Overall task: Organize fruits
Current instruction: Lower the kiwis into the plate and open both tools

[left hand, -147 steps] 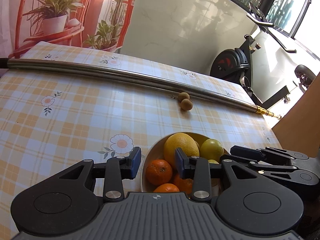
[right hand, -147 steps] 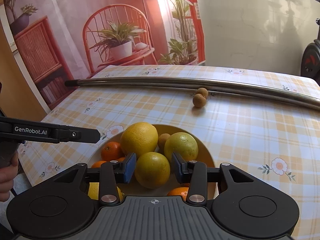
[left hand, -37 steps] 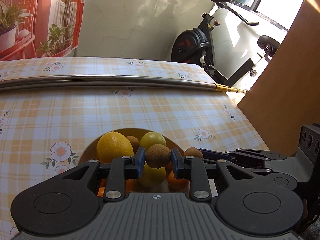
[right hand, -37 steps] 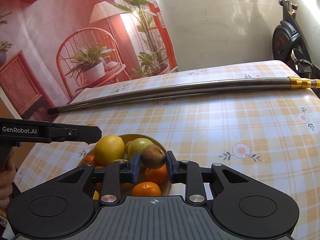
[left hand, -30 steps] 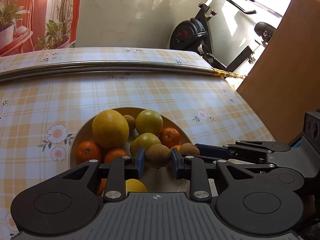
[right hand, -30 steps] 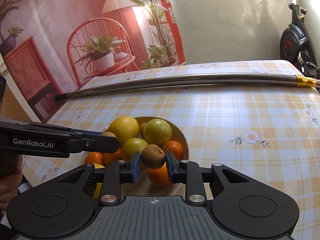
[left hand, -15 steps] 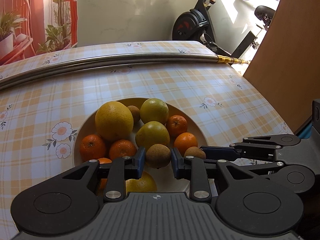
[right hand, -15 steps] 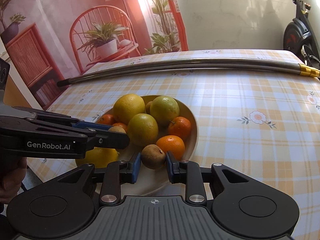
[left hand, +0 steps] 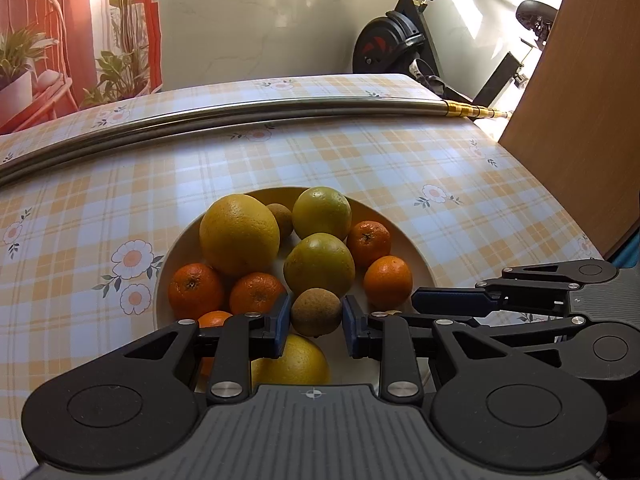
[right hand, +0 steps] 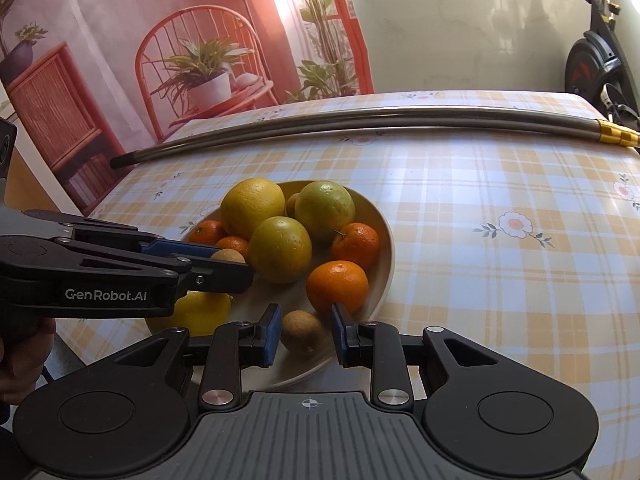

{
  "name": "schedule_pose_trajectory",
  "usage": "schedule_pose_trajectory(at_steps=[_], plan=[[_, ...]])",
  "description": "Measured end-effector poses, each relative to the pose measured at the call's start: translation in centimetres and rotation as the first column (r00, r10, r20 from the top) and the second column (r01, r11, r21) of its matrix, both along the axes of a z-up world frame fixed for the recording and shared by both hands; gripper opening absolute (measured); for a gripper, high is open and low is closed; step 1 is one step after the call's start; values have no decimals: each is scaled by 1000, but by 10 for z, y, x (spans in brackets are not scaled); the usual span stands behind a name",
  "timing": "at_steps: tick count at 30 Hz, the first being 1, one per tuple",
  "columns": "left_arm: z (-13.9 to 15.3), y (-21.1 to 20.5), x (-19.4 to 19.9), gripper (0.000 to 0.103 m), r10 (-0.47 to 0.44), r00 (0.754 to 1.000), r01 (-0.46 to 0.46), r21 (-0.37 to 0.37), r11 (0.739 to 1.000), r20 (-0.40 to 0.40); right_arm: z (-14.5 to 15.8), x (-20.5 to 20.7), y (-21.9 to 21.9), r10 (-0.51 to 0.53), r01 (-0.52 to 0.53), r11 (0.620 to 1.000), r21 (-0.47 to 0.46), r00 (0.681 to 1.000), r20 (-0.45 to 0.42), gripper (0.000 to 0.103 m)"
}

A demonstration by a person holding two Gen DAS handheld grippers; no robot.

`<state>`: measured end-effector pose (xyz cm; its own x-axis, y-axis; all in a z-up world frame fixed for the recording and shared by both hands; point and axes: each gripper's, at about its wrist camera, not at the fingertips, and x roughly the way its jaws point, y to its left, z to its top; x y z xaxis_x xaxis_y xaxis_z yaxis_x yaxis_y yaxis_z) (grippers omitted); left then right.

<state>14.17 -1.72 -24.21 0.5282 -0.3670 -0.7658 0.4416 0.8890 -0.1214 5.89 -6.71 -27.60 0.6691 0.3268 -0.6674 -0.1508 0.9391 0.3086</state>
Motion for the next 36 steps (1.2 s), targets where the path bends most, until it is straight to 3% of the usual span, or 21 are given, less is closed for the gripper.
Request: schedule_pose_trajectory(at_steps=[36], plan=[[2, 4, -3, 30, 38, 999, -37, -9, 999, 2, -1, 0, -2, 5, -5, 1000, -5, 1000, 2, 25]])
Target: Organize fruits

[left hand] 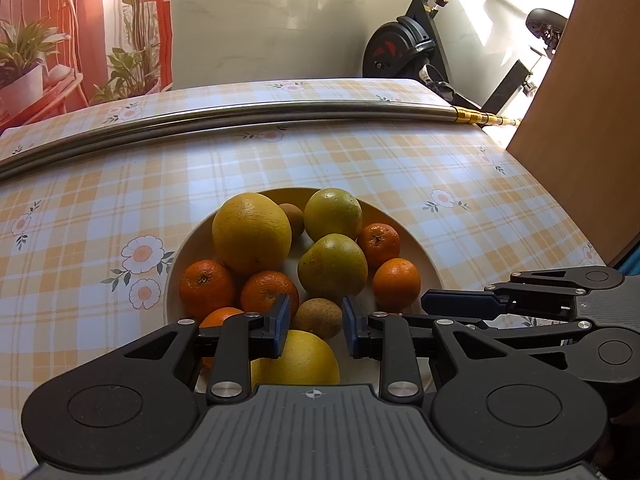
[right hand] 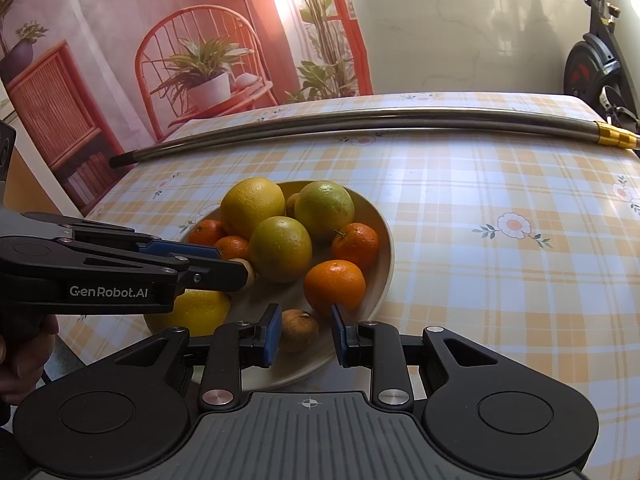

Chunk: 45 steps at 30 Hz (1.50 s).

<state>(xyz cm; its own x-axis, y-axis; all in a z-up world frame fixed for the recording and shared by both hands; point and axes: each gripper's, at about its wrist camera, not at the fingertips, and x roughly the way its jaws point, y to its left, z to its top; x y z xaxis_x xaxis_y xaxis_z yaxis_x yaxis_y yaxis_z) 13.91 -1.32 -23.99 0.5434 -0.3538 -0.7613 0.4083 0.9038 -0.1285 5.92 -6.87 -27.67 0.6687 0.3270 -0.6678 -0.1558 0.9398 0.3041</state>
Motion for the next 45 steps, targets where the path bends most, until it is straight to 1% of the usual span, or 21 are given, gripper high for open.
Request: schedule_pose_trajectory(at_steps=[9, 19, 21, 25, 28, 29, 30, 32, 34, 36, 37, 39, 40, 41, 42, 43, 45], plan=[[3, 8, -2, 30, 27, 1000, -27, -24, 999, 0, 0, 0, 0, -1, 1, 1000, -2, 1000, 1, 25], [13, 27, -6, 32, 100, 995, -99, -68, 993, 9, 6, 1, -1, -7, 8, 1000, -17, 1000, 17, 25], [14, 30, -7, 37, 113, 993, -112, -72, 991, 13, 6, -1, -1, -9, 10, 1000, -19, 1000, 20, 26], [20, 34, -9, 38, 131, 991, -128, -74, 989, 33, 9, -4, 0, -17, 18, 999, -27, 999, 29, 27], [26, 37, -13, 42, 138, 989, -133, -74, 988, 58, 13, -7, 1, -24, 25, 999, -34, 999, 40, 29], [27, 37, -14, 45, 139, 988, -134, -73, 988, 65, 14, -8, 1, -25, 26, 999, -35, 999, 43, 30], [29, 38, -15, 52, 140, 987, -135, -72, 988, 74, 15, -9, 1, -26, 27, 999, -39, 999, 46, 31], [34, 39, -18, 61, 139, 985, -133, -67, 989, 100, 18, -10, 2, -28, 31, 998, -46, 998, 54, 32], [39, 38, -22, 69, 131, 983, -125, -51, 991, 128, 21, -14, 3, -33, 36, 998, -53, 997, 65, 36], [44, 38, -25, 82, 125, 981, -119, -45, 992, 150, 25, -16, 3, -37, 41, 998, -51, 996, 79, 50], [48, 39, -27, 84, 124, 979, -117, -50, 992, 160, 28, -17, 2, -39, 43, 998, -48, 996, 86, 54], [54, 42, -29, 92, 125, 976, -115, -65, 991, 176, 35, -19, 1, -43, 48, 998, -44, 994, 105, 71], [59, 44, -31, 94, 125, 974, -113, -75, 991, 188, 38, -20, 0, -46, 51, 998, -45, 993, 112, 75], [63, 45, -32, 99, 125, 972, -110, -82, 991, 197, 42, -20, -1, -50, 56, 997, -45, 992, 120, 86], [67, 47, -33, 100, 124, 970, -108, -86, 990, 208, 48, -21, -3, -57, 64, 997, -44, 990, 129, 98], [73, 47, -34, 100, 123, 967, -106, -89, 990, 223, 53, -20, -3, -62, 68, 997, -42, 989, 135, 102], [84, 49, -39, 100, 127, 957, -106, -93, 990, 259, 64, -19, -8, -65, 69, 997, -32, 989, 137, 103]])
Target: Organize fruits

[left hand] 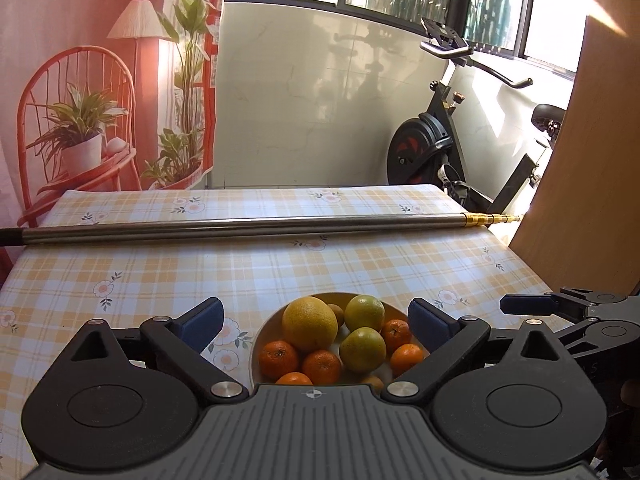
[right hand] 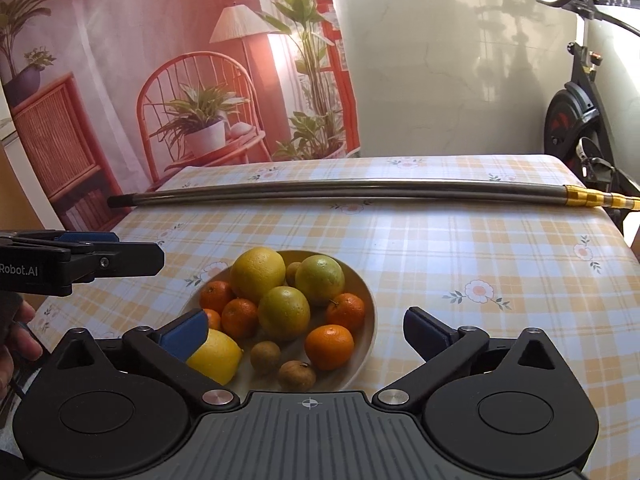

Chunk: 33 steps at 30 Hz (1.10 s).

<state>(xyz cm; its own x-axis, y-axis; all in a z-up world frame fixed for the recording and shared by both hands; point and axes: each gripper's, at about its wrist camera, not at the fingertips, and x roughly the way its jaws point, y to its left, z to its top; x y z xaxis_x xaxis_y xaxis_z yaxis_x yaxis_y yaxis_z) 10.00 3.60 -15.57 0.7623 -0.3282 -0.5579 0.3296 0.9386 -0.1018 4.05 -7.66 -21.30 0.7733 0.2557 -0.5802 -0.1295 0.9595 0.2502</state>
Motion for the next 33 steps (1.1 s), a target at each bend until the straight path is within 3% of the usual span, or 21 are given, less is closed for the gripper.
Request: schedule_pose_trajectory(at_steps=[10, 14, 17, 23, 33], plan=[[78, 10, -30, 103, 58, 978, -46, -63, 997, 202, 95, -12, -16, -65, 69, 997, -20, 984, 164, 103], [100, 8, -39, 103, 80, 964, -66, -63, 996, 252, 130, -19, -17, -90, 104, 993, -48, 967, 239, 103], [114, 6, -46, 103, 99, 955, -86, -58, 995, 280, 154, -24, -22, -97, 106, 994, -18, 956, 278, 103], [129, 2, -52, 103, 115, 948, -97, -73, 993, 297, 178, -33, -26, -108, 118, 993, -11, 945, 310, 103], [143, -4, -65, 103, 129, 932, -122, -41, 992, 339, 186, -42, -21, -115, 125, 992, -11, 939, 323, 103]])
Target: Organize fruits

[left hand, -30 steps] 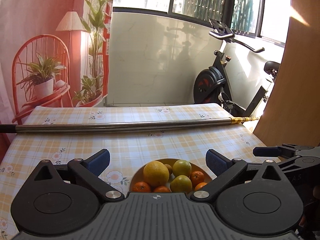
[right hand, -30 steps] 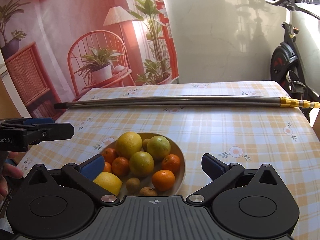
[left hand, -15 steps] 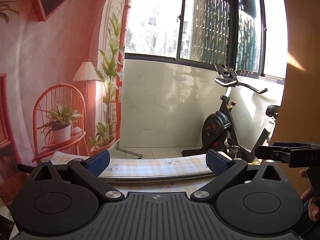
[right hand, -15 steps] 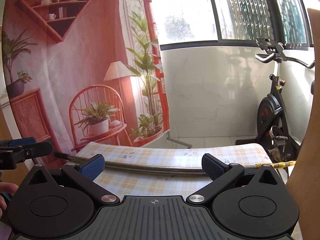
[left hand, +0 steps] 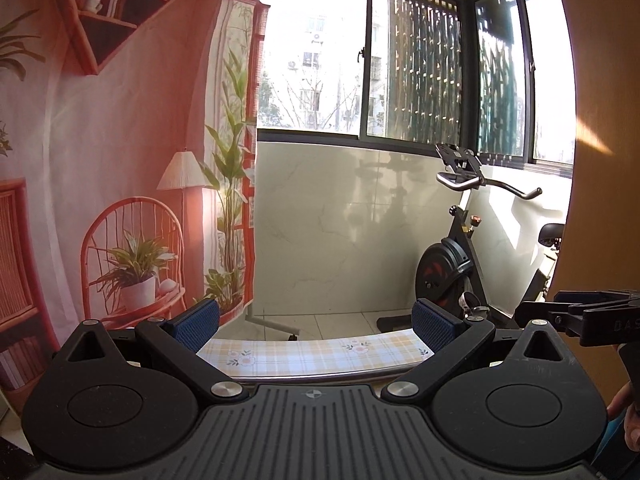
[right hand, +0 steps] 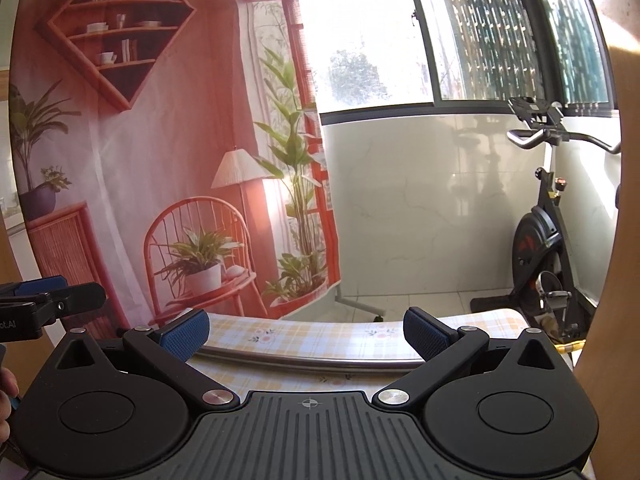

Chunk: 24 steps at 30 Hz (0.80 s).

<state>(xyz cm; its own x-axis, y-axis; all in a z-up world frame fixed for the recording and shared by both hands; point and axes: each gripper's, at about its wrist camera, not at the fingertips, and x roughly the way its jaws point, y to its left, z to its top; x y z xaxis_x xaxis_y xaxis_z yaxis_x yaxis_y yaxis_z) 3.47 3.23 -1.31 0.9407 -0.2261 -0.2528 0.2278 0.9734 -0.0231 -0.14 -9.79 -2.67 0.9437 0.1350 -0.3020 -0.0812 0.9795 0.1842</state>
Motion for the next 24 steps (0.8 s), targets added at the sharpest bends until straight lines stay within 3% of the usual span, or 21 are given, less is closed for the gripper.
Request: schedule_pose_trajectory(at_steps=[24], plan=[[4, 5, -1, 103, -15, 1000, 15, 7, 1000, 10, 3, -8, 1, -9, 9, 1000, 0, 1000, 6, 103]])
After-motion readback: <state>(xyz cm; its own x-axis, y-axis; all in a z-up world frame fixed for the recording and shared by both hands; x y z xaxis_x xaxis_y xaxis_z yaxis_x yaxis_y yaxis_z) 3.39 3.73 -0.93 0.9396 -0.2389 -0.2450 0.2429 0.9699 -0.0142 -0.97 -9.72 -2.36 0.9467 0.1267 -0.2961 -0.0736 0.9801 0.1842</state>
